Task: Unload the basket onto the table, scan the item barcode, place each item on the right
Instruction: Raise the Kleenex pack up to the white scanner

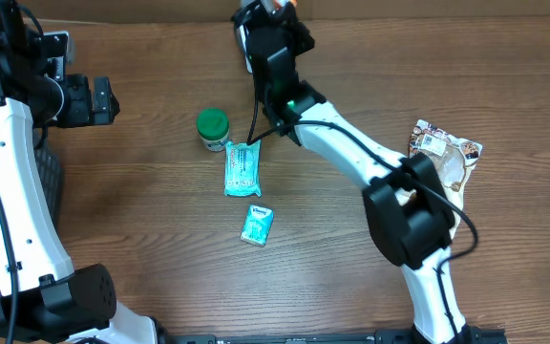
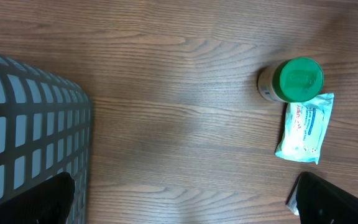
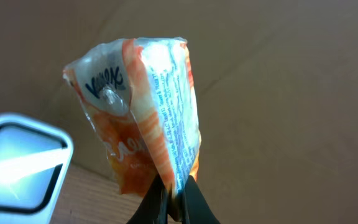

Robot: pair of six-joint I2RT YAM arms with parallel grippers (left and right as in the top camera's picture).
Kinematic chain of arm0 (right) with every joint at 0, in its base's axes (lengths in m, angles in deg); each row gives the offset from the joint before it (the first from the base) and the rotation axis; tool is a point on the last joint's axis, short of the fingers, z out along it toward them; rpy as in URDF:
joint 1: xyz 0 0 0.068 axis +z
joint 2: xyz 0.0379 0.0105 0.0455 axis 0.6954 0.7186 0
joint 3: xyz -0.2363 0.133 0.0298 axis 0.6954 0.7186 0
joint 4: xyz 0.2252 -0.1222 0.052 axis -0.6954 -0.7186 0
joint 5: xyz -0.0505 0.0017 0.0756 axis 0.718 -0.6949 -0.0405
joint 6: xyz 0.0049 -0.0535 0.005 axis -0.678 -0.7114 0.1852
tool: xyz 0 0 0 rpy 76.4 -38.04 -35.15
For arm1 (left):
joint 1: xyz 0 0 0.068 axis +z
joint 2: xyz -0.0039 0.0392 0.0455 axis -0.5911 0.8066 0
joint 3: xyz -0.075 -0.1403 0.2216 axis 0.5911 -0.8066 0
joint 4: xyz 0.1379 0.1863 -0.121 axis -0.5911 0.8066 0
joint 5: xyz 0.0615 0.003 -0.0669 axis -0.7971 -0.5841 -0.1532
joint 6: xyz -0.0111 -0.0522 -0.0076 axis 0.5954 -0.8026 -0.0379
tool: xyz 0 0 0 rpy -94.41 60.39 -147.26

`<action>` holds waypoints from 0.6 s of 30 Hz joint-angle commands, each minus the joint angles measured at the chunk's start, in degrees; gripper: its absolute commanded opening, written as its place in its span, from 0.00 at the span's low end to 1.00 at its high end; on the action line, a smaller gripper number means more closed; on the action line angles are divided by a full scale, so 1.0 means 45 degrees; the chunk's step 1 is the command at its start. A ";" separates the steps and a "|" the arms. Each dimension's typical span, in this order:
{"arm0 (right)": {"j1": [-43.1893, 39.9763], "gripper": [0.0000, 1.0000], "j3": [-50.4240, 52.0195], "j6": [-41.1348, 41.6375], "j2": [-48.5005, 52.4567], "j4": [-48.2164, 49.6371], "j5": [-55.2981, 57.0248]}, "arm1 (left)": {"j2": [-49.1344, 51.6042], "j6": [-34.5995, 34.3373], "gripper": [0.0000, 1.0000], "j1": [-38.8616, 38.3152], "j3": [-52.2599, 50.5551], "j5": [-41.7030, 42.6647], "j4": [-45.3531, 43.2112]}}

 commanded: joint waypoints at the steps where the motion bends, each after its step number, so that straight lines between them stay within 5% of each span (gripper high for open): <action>1: -0.0015 0.04 -0.0359 -0.3070 0.1088 0.0296 -0.0986 | -0.0010 0.0243 1.00 0.0058 0.0049 -0.0034 -0.0010; 18: 0.0097 0.04 -0.0355 -0.3555 0.2098 0.0607 -0.1107 | -0.0010 0.0243 0.99 0.0058 0.0049 -0.0034 -0.0010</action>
